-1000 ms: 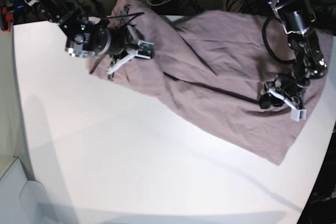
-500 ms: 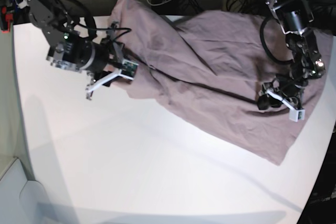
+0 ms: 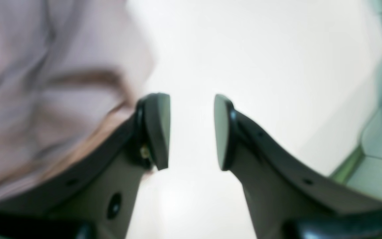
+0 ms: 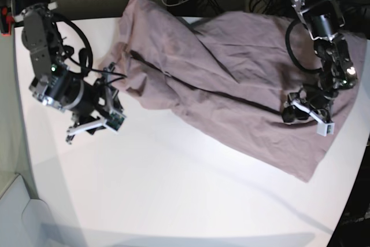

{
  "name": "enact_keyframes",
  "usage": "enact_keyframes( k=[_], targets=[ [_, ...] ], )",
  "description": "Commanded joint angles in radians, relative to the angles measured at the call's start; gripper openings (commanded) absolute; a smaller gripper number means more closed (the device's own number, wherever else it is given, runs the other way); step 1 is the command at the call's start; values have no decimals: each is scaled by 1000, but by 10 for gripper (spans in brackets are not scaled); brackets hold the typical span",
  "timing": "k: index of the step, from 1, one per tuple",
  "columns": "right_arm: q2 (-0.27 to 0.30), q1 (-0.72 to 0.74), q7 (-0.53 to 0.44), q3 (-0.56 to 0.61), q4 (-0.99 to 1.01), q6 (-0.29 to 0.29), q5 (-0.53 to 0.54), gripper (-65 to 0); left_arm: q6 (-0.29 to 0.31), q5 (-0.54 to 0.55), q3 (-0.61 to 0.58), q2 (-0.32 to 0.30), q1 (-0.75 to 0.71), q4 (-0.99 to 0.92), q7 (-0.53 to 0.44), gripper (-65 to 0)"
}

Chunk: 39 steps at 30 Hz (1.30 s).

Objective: Layout the t-shirt on the table in an organized manner, then fold the t-shirt properly
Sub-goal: 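Pull the grasped fabric with the right gripper away from the left gripper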

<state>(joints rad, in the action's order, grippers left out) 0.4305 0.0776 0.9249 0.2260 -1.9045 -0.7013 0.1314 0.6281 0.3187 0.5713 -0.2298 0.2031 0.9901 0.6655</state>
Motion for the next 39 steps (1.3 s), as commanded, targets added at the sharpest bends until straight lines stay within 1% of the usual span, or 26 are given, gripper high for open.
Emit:
enact_keyframes(
  k=[1, 5, 8, 11, 19, 23, 25, 26, 29, 32, 34, 35, 36, 38, 39],
  targets=[
    [-3, 26, -4, -6, 18, 3, -5, -422, -11, -25, -3, -6, 6, 2, 38, -322],
    [-51, 81, -4, 34, 129, 3, -5, -421, -11, -25, -3, -6, 6, 2, 38, -322],
    [-57, 95, -5, 72, 191, 3, -5, -421, -11, -25, -3, -6, 5, 2, 38, -322],
    [-57, 95, -8, 115, 210, 3, -5, -420, -11, -25, -3, -6, 5, 2, 38, -322],
    [-57, 43, -8, 128, 213, 3, -5, -420, -11, -25, -3, -4, 6, 2, 36, -322],
    [-61, 46, -10, 238, 213, 3, -5, -420, -11, -25, -3, -4, 6, 2, 36, -322],
    [-63, 46, -10, 264, 213, 3, -5, -420, -11, -25, -3, -4, 6, 2, 36, -322],
    [-66, 46, -10, 266, 213, 3, -5, -420, -11, -25, -3, -4, 6, 2, 36, -322],
    [-103, 46, -10, 266, 230, 3, -5, -420, -11, -25, -3, -4, 6, 2, 36, -322],
    [-115, 61, -11, 266, 274, 3, -5, -427, -11, -25, -3, -4, 6, 2, 38, -322],
    [-123, 67, -11, 266, 300, 3, -5, -459, -11, -25, -3, -4, 2, 2, 38, -322],
    [-129, 69, -11, 266, 308, 3, -5, -491, -11, -25, -3, -4, 2, 2, 38, -322],
    [-132, 75, -11, 266, 311, 3, -5, -538, -11, -25, -3, -4, 0, 2, 38, -322],
    [-134, 103, -11, 266, 306, 3, -5, -650, -11, -25, -3, -4, 0, 2, 38, -322],
    [-135, 112, -11, 266, 302, 3, -5, -650, -11, -25, -3, -4, 0, 2, 38, -322]
  ],
)
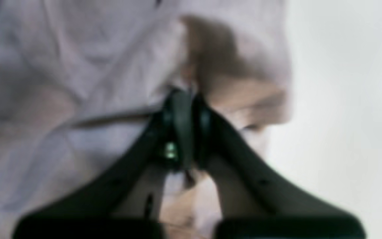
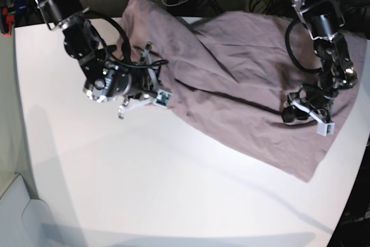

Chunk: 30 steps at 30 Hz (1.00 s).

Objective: Layout the t-shirt on the table in an organized manner, then fold the t-shirt properly
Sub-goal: 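Pull the grasped fabric with the right gripper away from the left gripper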

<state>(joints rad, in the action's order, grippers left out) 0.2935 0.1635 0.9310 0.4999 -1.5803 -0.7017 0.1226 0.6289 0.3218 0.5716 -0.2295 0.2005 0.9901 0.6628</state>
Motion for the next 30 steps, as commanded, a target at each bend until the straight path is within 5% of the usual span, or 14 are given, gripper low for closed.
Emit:
enact_keyframes(
  k=[1, 15, 30],
  targets=[
    [2, 46, -19, -8, -33, 4, 4, -650, -11, -28, -3, -5, 3, 2, 41, -322],
    [-1, 419, -22, -16, 68, 4, 4, -650, -11, -28, -3, -5, 0, 2, 45, -322],
    [-60, 604, -428, -16, 548, 4, 2, -650, -11, -28, -3, -5, -14, 10, 47, -322]
  ],
)
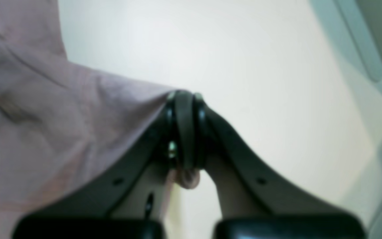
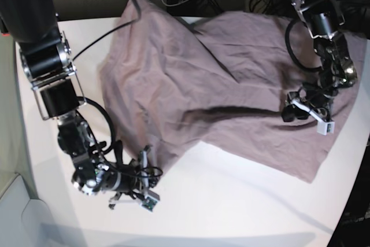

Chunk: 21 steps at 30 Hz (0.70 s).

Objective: Layout the t-shirt on the table in an organized manner, then fold the t-shirt properly
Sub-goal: 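Pull the grasped fabric with the right gripper away from the left gripper, then release the fabric with the right gripper and raise it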

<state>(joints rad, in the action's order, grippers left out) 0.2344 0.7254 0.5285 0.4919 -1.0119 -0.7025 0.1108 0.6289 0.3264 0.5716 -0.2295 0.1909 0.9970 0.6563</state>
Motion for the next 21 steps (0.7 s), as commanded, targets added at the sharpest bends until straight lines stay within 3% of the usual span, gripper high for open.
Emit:
enact_keyframes(
  k=[1, 3, 6, 11, 17, 21],
  targets=[
    [0, 40, -57, -11, -15, 22, 16, -648, -11, -33, -3, -5, -5, 3, 53, -322],
    [0, 30, -117, -49, -6, 99, 16, -617, -11, -33, -3, -5, -5, -2, 53, -322],
    [-2, 0, -232, -151, 1, 163, 17, -584, -11, -33, -3, -5, -5, -2, 53, -322],
    [-11, -22, -393, -246, 34, 183, 17, -556, -11, -33, -3, -5, -6, -2, 53, -322],
    [-20, -28, -380, -284, 80, 183, 16, -525, -11, -33, -3, -5, -6, -2, 53, -322],
    [-20, -45, -215, -284, 80, 179, 17, -490, -11, -33, -3, -5, -20, 4, 53, -322]
  ],
)
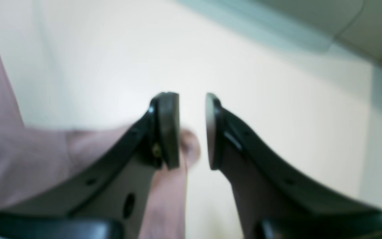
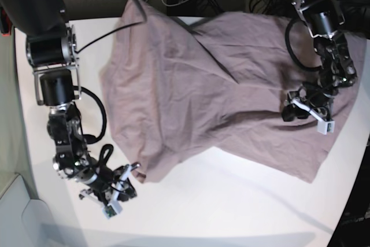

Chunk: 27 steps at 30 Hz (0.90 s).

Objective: Layout the t-shirt on the table in an organized manner, then fold the t-shirt properly
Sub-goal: 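Release the fabric with the right gripper and raise it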

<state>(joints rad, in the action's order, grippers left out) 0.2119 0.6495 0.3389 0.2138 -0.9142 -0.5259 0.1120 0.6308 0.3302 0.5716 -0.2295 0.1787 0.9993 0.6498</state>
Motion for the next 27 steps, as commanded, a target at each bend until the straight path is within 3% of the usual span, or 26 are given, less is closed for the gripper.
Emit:
enact_keyframes(
  k=[1, 5, 17, 27],
  targets=[
    [2, 28, 18, -4, -18, 2, 16, -485, -13, -36, -3, -5, -8, 2, 60, -322],
    [-1, 10, 139, -3, -10, 2, 16, -487, -13, -36, -2, -12, -14, -4, 51, -322],
    [22, -124, 144, -1, -10, 2, 15, -483, -13, -39, 182, -89, -15, -7, 58, -322],
    [1, -205, 151, 0, -15, 2, 15, -483, -13, -36, 216, -66, -15, 5, 61, -322]
  ],
)
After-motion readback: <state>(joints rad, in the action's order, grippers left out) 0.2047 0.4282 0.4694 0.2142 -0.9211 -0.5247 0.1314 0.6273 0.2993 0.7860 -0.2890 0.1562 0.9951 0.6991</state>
